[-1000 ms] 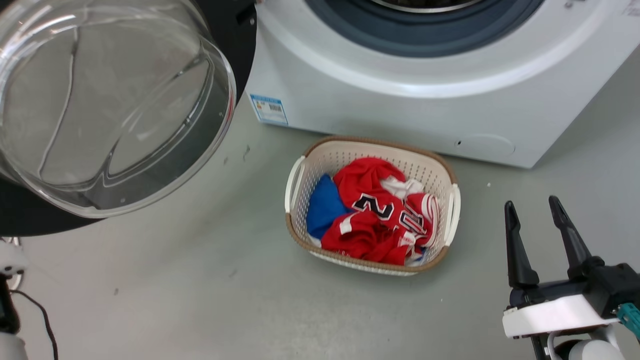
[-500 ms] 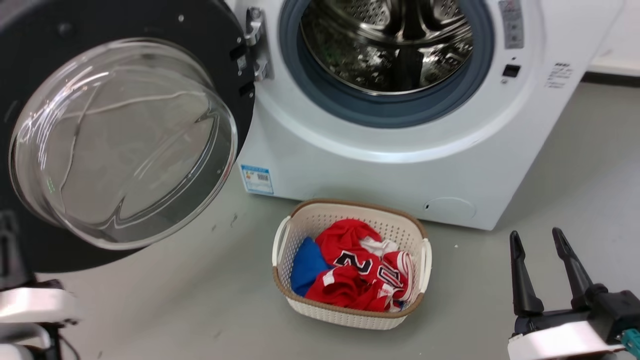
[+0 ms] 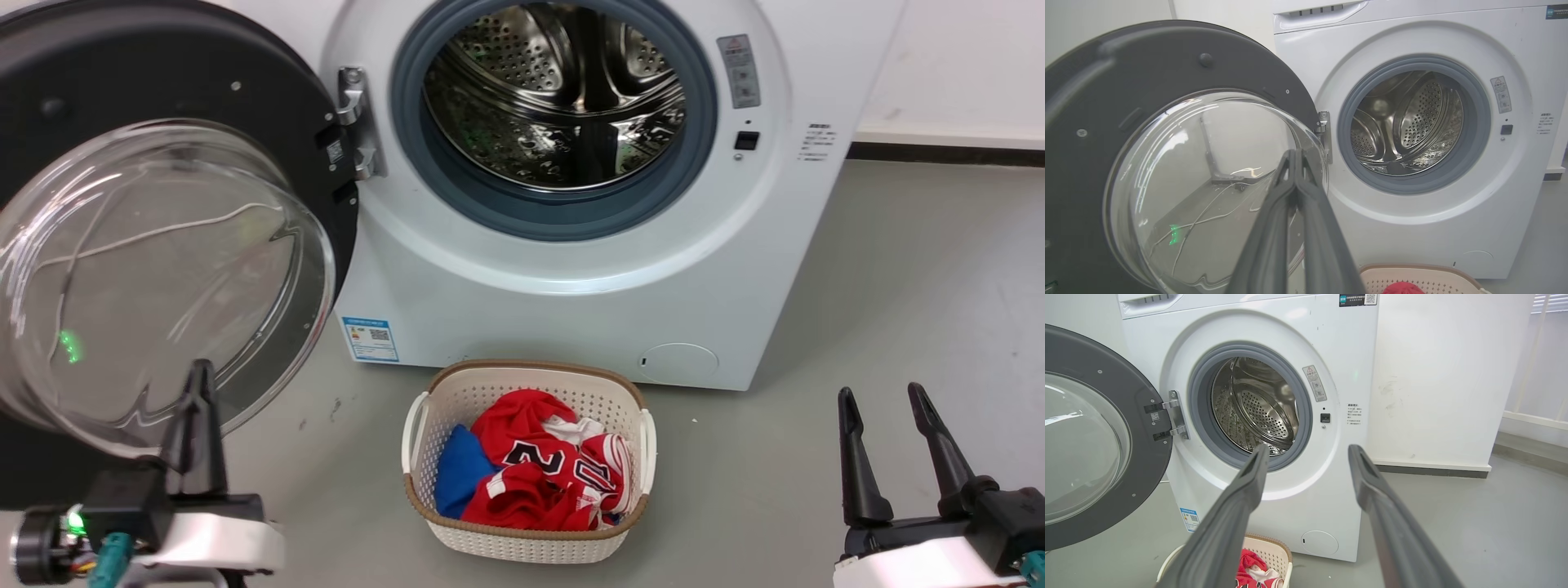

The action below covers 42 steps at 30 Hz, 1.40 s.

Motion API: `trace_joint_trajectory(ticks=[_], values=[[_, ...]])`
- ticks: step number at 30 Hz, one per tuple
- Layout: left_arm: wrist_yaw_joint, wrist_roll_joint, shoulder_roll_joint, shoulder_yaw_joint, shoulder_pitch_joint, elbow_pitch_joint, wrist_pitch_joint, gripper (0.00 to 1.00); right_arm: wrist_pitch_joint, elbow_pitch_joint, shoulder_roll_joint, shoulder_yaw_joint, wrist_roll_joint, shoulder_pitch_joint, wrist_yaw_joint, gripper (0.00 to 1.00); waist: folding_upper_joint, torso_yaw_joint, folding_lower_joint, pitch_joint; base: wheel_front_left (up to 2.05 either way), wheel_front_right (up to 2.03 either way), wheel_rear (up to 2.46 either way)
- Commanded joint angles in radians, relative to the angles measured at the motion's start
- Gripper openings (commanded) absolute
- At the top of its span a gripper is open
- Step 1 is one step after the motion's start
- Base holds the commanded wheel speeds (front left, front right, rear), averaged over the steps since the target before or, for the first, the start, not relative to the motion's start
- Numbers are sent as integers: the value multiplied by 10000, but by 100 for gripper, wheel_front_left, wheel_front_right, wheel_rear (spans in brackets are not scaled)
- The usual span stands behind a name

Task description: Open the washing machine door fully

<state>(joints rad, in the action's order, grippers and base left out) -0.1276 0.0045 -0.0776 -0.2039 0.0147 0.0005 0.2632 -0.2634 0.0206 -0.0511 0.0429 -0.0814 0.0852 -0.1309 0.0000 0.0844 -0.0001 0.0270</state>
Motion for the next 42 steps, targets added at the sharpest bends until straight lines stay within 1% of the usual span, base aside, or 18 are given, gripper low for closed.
trace_joint_trajectory(ticks=[1,9,13,18,19,20,25,35,42], values=[[30,-64,78,113,-164,-55,22,0,-17,35,17,7,6,116,2,100,0,-152,1,51,0,0,0],[346,-323,245,1306,-641,-34,22,0,-17,59,19,-12,-26,221,2,100,0,-573,1,57,0,0,0],[673,-359,259,1711,-788,41,22,0,-17,36,19,-35,-65,307,4,100,0,-739,1,40,0,0,0],[1051,-478,264,1963,-930,51,22,0,-17,26,19,11,-90,394,2,100,0,-855,1,13,0,0,0],[1125,-524,267,1996,-958,93,22,35,-17,22,19,13,-96,396,2,100,0,-866,1,6,0,0,0],[1184,-527,272,2022,-954,88,22,100,-17,21,19,23,-101,404,2,100,0,-871,1,-1,0,0,0],[1359,-582,273,2144,-1032,121,22,100,-17,11,19,34,-139,408,2,100,0,-888,1,-18,0,0,0],[1444,-610,274,2284,-918,371,22,100,-17,-7,19,6,-195,377,2,100,0,-840,1,-22,0,0,0],[1509,-602,274,2203,-982,499,22,100,-17,22,19,9,-244,414,2,100,0,-833,1,-12,0,0,0]])
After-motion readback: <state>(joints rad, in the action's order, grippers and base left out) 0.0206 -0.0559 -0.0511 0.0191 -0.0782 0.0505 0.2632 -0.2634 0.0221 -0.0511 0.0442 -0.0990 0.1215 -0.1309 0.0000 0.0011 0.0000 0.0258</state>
